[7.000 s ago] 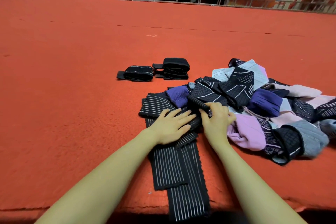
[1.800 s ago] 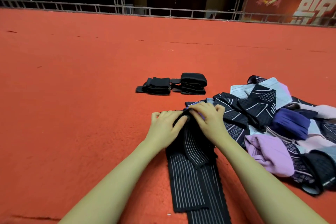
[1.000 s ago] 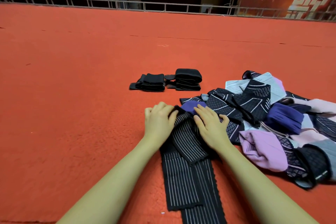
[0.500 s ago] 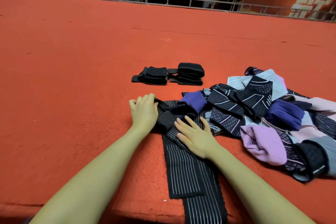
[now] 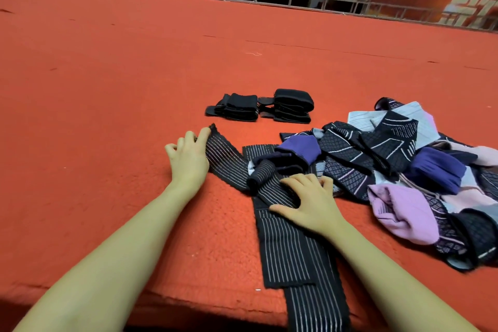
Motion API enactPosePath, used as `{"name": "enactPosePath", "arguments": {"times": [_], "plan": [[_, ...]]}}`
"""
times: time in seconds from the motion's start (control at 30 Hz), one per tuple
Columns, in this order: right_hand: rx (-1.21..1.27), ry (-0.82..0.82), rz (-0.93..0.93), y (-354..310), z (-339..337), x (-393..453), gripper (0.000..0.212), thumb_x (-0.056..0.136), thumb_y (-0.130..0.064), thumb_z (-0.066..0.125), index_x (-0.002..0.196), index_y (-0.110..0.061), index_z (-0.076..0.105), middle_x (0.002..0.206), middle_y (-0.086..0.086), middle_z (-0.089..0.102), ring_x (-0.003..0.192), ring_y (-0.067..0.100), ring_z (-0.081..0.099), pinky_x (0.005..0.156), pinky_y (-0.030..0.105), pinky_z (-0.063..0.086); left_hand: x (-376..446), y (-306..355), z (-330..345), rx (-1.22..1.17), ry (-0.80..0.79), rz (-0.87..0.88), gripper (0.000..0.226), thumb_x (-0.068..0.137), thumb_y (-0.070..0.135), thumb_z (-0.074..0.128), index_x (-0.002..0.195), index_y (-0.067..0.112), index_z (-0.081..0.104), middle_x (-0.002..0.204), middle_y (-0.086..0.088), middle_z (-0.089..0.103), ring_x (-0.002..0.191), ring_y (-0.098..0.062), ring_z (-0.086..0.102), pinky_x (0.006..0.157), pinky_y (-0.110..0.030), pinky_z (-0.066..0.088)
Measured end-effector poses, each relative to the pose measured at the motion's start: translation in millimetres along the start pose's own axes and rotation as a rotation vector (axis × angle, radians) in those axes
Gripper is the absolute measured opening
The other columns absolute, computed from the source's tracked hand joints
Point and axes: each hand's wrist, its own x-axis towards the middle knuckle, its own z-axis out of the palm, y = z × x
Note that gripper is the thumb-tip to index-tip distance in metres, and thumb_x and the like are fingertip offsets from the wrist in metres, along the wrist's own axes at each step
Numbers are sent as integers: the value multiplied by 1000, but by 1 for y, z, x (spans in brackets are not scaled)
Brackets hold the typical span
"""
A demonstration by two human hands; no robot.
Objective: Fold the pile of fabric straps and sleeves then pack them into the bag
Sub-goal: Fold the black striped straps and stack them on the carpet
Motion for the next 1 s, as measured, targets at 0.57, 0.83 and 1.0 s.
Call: {"name": "enactPosePath", "arguments": {"times": [0.57,0.83,1.0], "plan": [[50,327,236,-11,-38,5,30,90,-18,43,111,-21,63,101,3,62,99,33,51,80,36,18,-26,21,-40,146,351,242,34,65,-1,72,98,5,68,82,-10,59,77,-31,56,77,-43,31],[-99,543,216,13,-74,9,21,69,-5,54,80,-15,69,78,7,58,77,35,54,69,34,17,-37,31,-61,138,492,267,35,78,16,38,91,8,70,78,-5,61,79,-29,56,78,-40,25],[-241,429,266,23,-77,7,21,60,5,72,77,-7,68,80,15,57,77,36,54,74,38,20,-48,27,-64,178,463,170,28,79,17,45,91,8,69,79,-6,61,79,-31,56,78,-41,26]]}}
